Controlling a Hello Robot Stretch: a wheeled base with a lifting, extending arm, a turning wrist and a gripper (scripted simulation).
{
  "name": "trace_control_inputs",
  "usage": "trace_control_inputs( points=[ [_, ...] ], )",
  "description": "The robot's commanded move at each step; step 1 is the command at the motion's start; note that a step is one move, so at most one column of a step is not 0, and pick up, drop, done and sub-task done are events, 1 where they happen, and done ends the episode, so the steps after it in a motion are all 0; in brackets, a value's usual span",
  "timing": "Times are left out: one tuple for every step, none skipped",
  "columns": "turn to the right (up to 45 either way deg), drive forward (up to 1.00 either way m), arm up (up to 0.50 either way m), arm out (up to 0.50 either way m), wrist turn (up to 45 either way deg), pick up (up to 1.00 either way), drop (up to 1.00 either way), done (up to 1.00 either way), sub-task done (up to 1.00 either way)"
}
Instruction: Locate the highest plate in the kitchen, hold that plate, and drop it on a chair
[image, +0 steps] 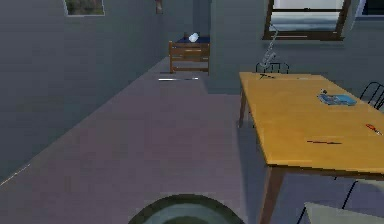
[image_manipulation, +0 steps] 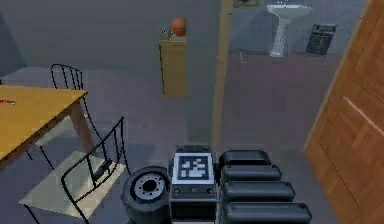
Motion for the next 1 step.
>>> trace_control_inputs(
  points=[
    [0.0,0.25,0.00,0.00,0.0,0.00,0.00,0.00,0.00]
  ],
)
